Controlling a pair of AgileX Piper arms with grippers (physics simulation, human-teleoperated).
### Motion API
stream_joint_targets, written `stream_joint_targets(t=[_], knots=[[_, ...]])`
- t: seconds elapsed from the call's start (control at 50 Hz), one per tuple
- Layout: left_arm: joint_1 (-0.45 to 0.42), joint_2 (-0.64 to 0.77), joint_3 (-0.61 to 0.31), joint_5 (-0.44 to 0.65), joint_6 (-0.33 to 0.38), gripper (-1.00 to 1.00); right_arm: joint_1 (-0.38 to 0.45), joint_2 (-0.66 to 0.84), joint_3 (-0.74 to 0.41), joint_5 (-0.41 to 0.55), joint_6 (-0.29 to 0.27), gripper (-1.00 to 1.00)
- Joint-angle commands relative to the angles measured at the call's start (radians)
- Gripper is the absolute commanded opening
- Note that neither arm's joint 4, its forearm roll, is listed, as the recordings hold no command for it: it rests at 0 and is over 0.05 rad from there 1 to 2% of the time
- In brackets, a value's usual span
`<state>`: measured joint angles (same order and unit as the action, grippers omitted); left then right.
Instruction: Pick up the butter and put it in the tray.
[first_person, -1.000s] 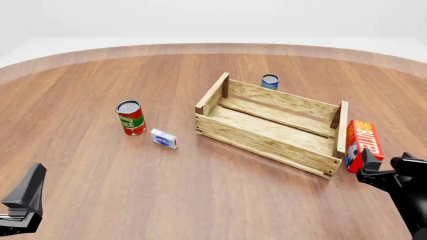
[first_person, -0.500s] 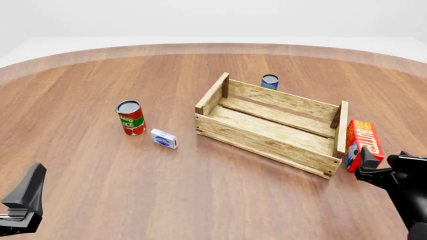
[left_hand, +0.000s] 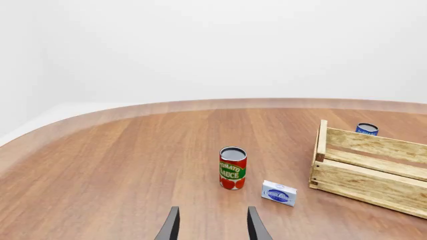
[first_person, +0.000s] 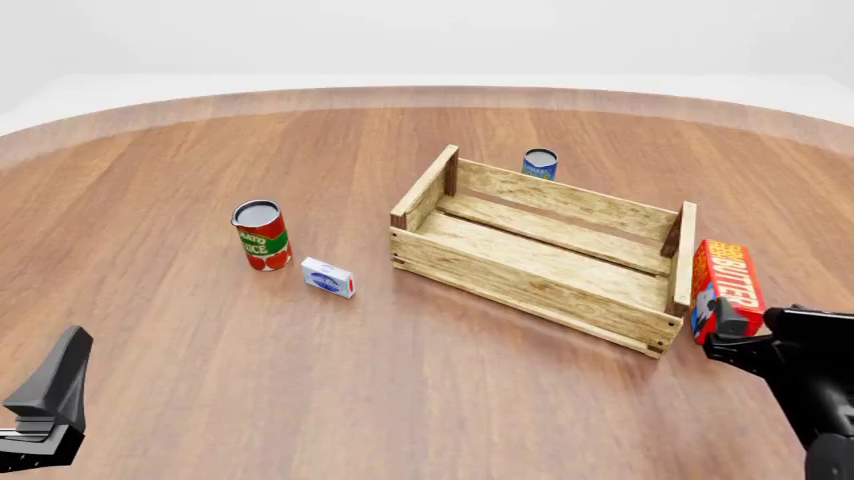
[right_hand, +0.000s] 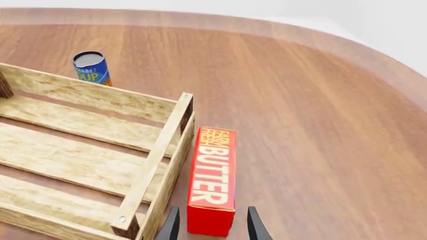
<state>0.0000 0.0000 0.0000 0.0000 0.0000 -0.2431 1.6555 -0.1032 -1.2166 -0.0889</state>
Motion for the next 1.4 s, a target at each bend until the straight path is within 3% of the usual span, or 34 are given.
stream_joint_targets(t=[0.02,1.4], knots=[[0.000,0.000,0.000,0.000,0.000,1.00,0.000,0.038,-0.019,-0.001,-0.004,1.00],[0.000,0.000,0.000,0.000,0.000,1.00,-0.003,0.173,-0.096,-0.003,-0.030,1.00]])
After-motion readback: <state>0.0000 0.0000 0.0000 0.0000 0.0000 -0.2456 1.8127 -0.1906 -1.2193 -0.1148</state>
